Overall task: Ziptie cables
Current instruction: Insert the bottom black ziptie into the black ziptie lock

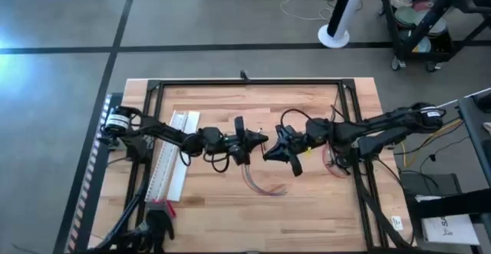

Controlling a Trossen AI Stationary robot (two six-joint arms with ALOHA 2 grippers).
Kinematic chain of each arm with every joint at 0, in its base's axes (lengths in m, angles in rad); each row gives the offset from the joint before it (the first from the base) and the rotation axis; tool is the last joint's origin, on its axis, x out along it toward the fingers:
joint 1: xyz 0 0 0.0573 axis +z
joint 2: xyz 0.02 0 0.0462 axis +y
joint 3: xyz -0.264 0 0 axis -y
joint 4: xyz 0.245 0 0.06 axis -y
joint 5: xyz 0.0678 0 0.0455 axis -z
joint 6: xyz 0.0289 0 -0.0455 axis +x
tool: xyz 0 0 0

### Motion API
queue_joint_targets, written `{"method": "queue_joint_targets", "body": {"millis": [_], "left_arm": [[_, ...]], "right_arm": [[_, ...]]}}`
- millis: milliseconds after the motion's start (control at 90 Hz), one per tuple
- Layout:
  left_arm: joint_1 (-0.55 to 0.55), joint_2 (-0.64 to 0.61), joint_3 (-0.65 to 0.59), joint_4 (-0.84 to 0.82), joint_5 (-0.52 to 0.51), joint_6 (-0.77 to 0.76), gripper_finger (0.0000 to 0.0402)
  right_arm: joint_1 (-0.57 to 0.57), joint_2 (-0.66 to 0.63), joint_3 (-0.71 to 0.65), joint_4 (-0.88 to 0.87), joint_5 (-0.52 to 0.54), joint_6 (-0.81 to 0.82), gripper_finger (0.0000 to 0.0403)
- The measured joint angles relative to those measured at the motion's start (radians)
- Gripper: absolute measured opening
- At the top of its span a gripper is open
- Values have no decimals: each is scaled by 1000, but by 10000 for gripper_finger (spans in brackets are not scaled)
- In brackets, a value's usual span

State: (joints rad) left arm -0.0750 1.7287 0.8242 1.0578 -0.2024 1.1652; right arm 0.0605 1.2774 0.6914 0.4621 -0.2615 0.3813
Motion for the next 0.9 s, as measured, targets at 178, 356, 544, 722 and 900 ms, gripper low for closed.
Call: {"method": "queue_joint_targets", "body": {"millis": [178,356,544,722,900], "left_arm": [[0,-1,0,0,0,0,0],[0,-1,0,0,-1,0,0],[-2,-1,0,0,-1,0,0],[-3,-1,0,0,0,3,0],[-11,-1,0,0,0,7,0]], "right_arm": [[0,0,0,24,0,0,0],[0,0,0,20,0,0,0],[-2,0,0,7,1,0,0],[-2,0,0,6,13,0,0],[-5,0,0,6,31,-12,0]]}}
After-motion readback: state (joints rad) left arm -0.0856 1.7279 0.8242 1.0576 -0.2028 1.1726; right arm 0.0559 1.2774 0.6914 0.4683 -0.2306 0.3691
